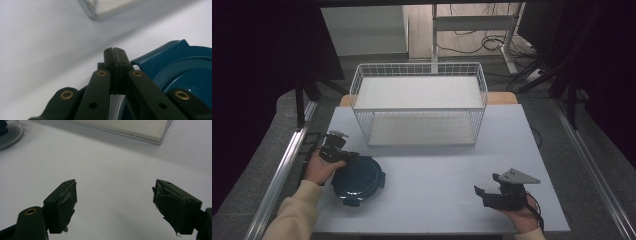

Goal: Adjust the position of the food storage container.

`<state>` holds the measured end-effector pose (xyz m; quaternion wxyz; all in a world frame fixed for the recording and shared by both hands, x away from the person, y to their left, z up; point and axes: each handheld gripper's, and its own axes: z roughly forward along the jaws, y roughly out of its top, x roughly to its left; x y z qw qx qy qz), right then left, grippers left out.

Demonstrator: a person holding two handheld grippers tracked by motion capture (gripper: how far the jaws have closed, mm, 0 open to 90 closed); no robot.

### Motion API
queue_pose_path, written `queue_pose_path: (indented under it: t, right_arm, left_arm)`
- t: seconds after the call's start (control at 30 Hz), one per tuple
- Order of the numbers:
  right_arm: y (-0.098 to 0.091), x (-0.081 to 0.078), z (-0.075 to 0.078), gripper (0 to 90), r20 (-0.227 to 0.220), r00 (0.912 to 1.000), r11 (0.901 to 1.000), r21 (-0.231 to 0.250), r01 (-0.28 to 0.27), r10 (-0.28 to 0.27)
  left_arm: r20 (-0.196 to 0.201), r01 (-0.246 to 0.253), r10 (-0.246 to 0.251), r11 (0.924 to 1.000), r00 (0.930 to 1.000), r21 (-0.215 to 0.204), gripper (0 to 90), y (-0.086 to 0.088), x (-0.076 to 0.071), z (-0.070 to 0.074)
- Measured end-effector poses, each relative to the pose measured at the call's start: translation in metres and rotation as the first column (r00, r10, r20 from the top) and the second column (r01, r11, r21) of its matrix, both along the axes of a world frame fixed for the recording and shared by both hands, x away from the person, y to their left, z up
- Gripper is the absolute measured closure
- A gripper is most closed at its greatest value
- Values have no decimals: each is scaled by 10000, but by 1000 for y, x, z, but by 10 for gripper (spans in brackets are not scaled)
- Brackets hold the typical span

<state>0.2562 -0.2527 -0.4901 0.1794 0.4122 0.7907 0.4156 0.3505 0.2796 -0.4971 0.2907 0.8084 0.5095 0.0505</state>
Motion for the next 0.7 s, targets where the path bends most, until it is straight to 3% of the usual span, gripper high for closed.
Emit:
queue_pose_path:
  t: [0.23,0.27,0.33,0.43,0.53,0.7]
  right_arm:
    - [0,0,0,190,-5,10000,10000,-4,42,-42]
    - [0,0,0,190,-4,10000,10000,7,63,-63]
    - [-1,0,-1,190,-5,10000,10000,-15,52,-52]
    - [-1,0,-1,190,-3,10000,10000,-55,53,-53]
    - [-1,0,-1,190,-24,10000,10000,-61,45,-45]
    - [1,0,-1,189,-55,10000,9999,-94,57,-58]
  left_arm:
    - [204,357,-361,9991,9991,215,900,-6,-3,1]
    - [388,326,-340,9989,9987,349,900,-4,-5,2]
    - [756,-82,63,9997,9971,243,900,6,-9,6]
    - [980,-409,401,9991,9944,58,900,17,-15,11]
    - [1269,-750,758,9971,9890,-113,900,38,-33,18]
    - [1220,-996,1012,9948,9874,-196,900,55,-55,14]
